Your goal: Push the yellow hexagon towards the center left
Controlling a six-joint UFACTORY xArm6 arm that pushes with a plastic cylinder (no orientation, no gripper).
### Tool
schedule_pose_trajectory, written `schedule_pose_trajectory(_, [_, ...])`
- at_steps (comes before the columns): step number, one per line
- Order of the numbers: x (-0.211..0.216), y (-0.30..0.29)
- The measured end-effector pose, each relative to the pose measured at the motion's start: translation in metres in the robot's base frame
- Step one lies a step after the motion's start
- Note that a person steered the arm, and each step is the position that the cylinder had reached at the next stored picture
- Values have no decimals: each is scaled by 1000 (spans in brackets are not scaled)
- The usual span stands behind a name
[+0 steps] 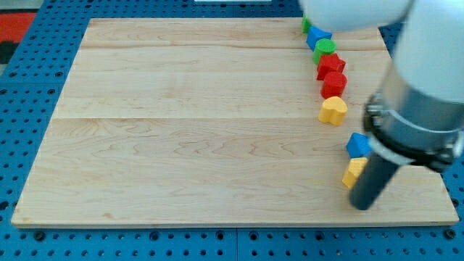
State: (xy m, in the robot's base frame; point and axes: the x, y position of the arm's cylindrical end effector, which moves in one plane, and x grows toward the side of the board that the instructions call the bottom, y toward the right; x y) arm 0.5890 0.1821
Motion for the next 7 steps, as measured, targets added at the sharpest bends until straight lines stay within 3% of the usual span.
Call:
schedule_pose_trajectory(1, [-4, 32])
schedule_pose_trajectory(3, [-42, -1])
schedule_pose_trajectory(4, [-43, -74])
schedule_pose_trajectory(7, [-88, -208])
